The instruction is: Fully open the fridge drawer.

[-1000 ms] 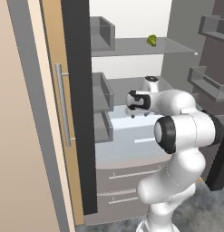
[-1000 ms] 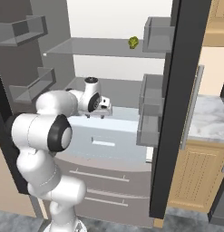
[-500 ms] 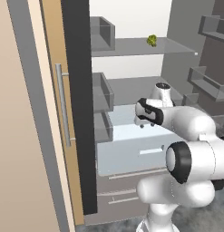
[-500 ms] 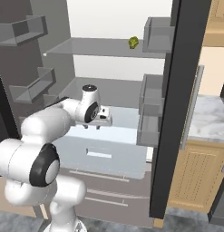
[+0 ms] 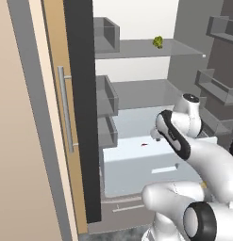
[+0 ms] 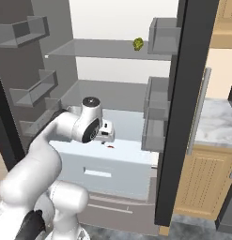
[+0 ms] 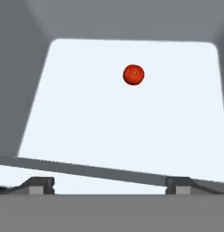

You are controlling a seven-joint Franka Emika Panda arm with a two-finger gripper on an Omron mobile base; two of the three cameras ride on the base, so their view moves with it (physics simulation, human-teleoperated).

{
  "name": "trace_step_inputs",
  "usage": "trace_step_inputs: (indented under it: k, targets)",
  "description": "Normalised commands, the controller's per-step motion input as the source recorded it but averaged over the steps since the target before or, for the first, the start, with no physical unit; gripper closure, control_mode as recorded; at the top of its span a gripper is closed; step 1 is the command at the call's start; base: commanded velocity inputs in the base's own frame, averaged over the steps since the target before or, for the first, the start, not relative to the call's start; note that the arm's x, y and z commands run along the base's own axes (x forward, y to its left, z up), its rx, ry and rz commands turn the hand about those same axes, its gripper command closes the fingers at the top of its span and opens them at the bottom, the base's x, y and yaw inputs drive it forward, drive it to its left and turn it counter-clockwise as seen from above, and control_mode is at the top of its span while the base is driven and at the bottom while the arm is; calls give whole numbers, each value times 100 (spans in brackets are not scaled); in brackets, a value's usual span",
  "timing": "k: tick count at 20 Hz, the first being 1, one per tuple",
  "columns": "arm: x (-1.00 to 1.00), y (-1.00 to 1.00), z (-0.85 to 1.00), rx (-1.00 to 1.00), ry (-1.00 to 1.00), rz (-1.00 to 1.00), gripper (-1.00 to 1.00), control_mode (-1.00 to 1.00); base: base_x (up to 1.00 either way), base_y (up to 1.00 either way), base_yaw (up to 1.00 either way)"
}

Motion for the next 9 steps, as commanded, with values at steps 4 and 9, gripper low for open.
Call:
trace_step_inputs:
  k: [4,9]
  targets:
    - [-52,0,98,18,-55,0,-100,-100,0,0,0]
    - [-58,0,100,17,-54,-3,-100,-100,0,0,0]
